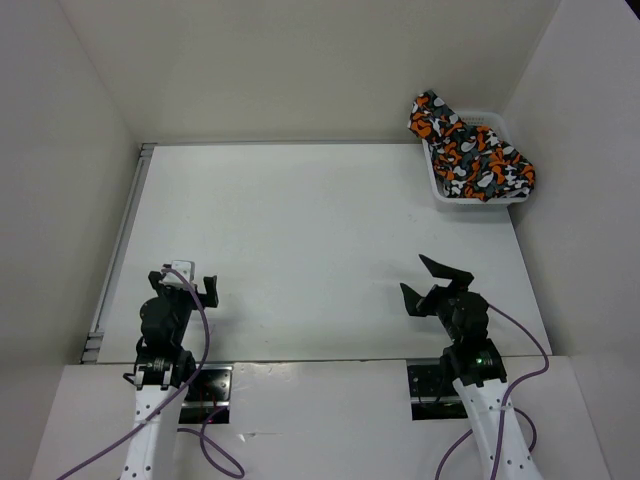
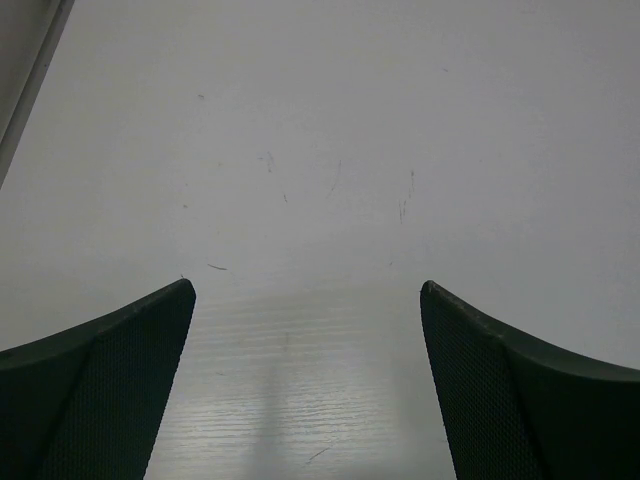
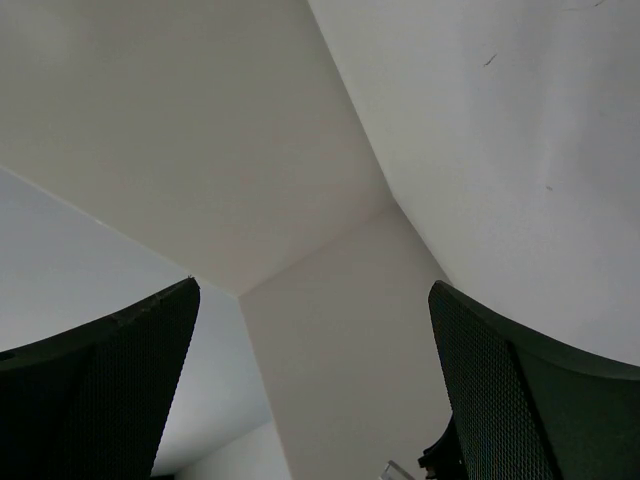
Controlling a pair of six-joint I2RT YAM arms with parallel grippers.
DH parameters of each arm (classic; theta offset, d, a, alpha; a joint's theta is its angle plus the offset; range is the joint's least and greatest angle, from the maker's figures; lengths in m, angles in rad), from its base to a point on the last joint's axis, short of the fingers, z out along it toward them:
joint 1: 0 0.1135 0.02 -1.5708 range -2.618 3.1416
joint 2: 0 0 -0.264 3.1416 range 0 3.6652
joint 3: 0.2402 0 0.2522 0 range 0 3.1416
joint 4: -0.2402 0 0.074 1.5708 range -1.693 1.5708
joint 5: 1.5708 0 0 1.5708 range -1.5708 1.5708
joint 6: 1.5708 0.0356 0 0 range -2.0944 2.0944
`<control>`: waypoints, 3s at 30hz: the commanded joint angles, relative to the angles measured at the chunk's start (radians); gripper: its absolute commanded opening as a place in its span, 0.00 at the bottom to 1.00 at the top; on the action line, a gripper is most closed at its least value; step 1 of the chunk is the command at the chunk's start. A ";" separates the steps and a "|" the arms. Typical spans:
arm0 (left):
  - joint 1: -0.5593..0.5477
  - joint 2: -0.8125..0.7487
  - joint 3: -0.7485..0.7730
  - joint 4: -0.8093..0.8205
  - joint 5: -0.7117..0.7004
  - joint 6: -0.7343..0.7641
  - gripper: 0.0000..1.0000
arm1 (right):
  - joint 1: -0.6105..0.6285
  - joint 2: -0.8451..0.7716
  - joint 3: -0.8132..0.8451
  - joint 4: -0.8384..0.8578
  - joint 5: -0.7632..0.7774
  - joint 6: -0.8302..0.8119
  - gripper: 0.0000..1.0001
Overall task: Fold and stack the shorts
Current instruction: Grab the shorts from the pile, then move the shorts to the center of the board
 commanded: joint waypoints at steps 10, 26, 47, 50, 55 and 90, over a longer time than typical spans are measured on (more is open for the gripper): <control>0.006 -0.132 0.019 0.059 0.293 0.003 1.00 | 0.004 -0.016 -0.002 0.209 0.108 -0.021 1.00; -0.003 0.535 0.393 0.361 0.270 0.003 1.00 | 0.130 1.354 1.309 -0.077 0.543 -1.232 1.00; -0.124 1.404 1.096 -0.332 0.236 0.003 1.00 | -0.297 2.016 1.696 -0.147 0.747 -1.540 1.00; -0.133 1.404 1.085 -0.332 0.258 0.003 1.00 | -0.306 2.078 1.744 -0.195 0.716 -1.563 0.97; -0.133 1.395 1.076 -0.341 0.258 0.003 1.00 | -0.306 2.090 1.732 -0.204 0.691 -1.563 0.55; -0.055 1.401 1.246 -0.155 0.038 0.003 1.00 | 0.420 1.626 2.364 -0.031 0.075 -1.780 0.00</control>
